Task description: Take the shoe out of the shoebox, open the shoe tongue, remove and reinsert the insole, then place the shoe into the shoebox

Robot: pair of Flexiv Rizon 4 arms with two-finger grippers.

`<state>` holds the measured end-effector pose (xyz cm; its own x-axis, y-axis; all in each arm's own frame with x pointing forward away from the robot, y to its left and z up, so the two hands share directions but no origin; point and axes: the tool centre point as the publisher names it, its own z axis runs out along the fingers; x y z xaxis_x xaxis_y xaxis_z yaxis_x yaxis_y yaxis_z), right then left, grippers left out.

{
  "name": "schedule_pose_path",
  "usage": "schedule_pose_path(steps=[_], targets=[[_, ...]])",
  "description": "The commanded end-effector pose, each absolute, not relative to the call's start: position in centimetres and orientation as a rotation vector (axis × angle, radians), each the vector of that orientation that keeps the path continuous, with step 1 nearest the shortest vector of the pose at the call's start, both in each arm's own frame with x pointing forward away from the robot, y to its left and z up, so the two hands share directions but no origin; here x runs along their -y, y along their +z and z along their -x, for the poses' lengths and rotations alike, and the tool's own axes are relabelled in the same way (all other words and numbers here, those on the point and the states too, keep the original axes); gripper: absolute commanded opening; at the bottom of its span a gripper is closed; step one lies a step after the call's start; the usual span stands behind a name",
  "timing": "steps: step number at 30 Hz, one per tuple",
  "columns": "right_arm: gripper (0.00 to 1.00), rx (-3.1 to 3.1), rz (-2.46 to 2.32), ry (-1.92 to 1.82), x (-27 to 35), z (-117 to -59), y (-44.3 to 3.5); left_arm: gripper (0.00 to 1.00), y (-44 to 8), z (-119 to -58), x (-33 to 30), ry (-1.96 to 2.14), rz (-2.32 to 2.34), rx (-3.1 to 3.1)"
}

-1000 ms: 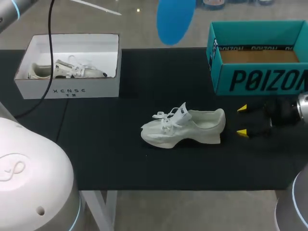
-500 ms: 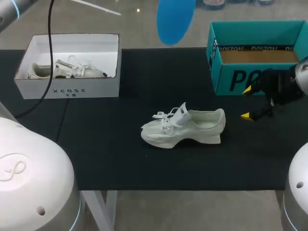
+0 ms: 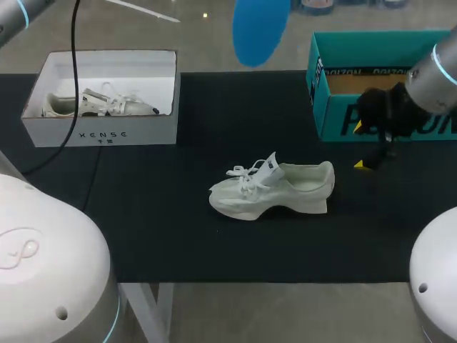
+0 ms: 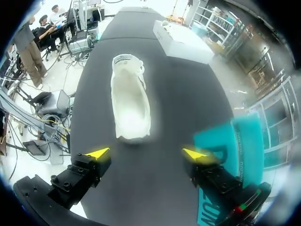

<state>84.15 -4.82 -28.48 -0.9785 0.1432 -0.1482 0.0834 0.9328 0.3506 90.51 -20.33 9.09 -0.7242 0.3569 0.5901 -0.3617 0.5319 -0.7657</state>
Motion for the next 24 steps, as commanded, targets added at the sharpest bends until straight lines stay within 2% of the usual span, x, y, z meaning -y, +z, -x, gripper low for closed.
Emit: schedule_pose_path(steps=[1, 24], targets=[[1.0, -2.949, -0.185, 0.33, 4.9, -83.5, -27.5, 0.0, 9.0, -90.4, 20.3, 1.244, -0.005, 2.033], [1.0, -3.0, -0.042, 0.338, 2.0, -83.3, -27.8, 0.0, 9.0, -90.4, 20.3, 1.244, -0.005, 2.033]])
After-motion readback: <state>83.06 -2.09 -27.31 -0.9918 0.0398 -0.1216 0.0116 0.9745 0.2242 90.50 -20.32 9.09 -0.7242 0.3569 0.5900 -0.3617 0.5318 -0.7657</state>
